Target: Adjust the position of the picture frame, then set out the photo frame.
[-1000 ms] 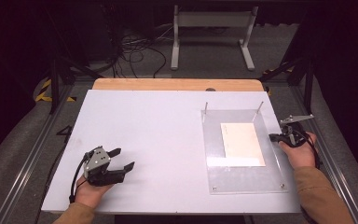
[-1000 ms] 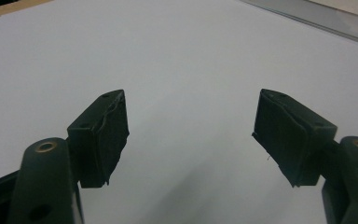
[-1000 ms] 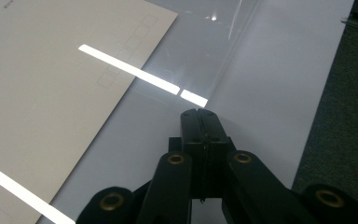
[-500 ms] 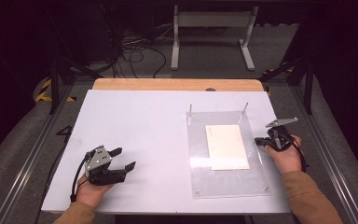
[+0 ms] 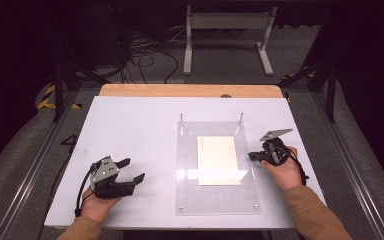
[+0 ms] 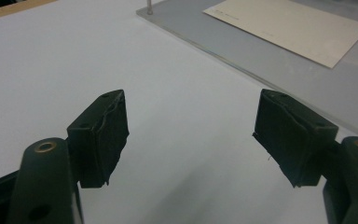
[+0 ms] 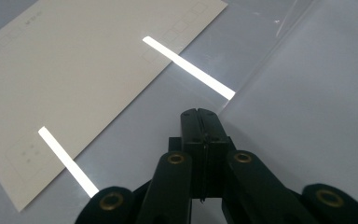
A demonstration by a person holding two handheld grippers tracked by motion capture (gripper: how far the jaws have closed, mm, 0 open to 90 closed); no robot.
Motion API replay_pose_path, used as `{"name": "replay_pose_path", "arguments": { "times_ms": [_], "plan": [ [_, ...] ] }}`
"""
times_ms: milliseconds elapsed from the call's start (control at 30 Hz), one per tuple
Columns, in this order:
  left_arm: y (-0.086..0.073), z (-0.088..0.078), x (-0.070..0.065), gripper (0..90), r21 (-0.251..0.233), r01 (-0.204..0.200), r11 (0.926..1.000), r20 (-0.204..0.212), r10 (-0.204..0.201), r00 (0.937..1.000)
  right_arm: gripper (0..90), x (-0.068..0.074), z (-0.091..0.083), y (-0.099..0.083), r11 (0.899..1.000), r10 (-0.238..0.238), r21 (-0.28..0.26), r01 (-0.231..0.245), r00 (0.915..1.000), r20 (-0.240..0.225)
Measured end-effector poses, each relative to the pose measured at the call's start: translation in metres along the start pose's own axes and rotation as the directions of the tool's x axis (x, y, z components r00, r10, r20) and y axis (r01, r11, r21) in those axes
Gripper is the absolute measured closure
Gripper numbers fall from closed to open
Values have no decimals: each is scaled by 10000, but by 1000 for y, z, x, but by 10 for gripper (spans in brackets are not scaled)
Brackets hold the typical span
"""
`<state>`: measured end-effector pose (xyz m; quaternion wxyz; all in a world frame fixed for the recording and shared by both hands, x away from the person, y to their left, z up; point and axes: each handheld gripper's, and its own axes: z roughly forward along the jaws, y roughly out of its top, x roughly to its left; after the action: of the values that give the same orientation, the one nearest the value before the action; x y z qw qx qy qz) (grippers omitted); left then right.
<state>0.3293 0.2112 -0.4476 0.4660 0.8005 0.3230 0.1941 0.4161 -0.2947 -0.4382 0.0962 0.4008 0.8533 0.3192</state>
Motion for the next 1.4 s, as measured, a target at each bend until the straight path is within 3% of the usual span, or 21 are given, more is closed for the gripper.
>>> {"name": "replay_pose_path", "arguments": {
  "times_ms": [167, 467, 733, 767, 933, 1067, 1233, 1400],
  "plan": [
    [0, 2, 0, 257, 27, 41, 10000, 48, -41, 10000, 896, 17, 10, 7, 9995, -305, -26, 304, 9983, -490],
    [2, 6, 0, 256, 70, -30, 10000, 181, 29, 9998, 896, 31, 24, 17, 9990, -404, -209, 384, 9937, -1049],
    [4, 10, 0, 256, 39, -78, 10000, 255, 77, 9996, 896, 34, 32, 20, 9981, -301, -565, 233, 9921, -1219],
    [5, 11, -1, 256, 73, -81, 9999, 308, 79, 9995, 896, 36, 35, 21, 9975, -229, -692, 131, 9896, -1417],
    [7, 12, -3, 256, 36, -190, 9998, 332, 189, 9993, 893, 36, 35, 22, 9947, -473, -966, 342, 9896, -1360],
    [6, 8, -2, 256, -21, -80, 10000, 342, 80, 9994, 799, 38, 26, 25, 9852, -747, -1601, 607, 9937, -834],
    [6, 4, -1, 261, 14, 24, 10000, 310, -25, 9995, 773, 45, 17, 31, 9661, -1604, -2219, 1320, 9803, -1155],
    [5, -1, -4, 262, 7, 78, 10000, 329, -79, 9994, 733, 45, 16, 40, 9524, -1834, -2616, 1563, 9796, -824]
  ]
}}
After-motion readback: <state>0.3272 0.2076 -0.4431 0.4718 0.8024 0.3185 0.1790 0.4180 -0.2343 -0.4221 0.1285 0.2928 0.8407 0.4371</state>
